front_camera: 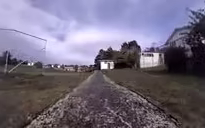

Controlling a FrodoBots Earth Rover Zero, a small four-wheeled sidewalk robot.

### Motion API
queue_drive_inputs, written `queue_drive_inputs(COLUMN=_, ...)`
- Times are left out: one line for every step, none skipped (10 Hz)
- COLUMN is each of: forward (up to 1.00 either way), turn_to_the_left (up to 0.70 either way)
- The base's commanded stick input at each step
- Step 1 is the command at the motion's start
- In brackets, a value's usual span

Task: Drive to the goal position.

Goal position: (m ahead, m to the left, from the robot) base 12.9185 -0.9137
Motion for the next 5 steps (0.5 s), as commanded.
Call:
queue_drive_inputs(forward=1.00, turn_to_the_left=0.00)
queue_drive_inputs(forward=1.00, turn_to_the_left=0.12)
queue_drive_inputs(forward=1.00, turn_to_the_left=0.33)
queue_drive_inputs(forward=1.00, turn_to_the_left=0.12)
queue_drive_inputs(forward=1.00, turn_to_the_left=0.00)
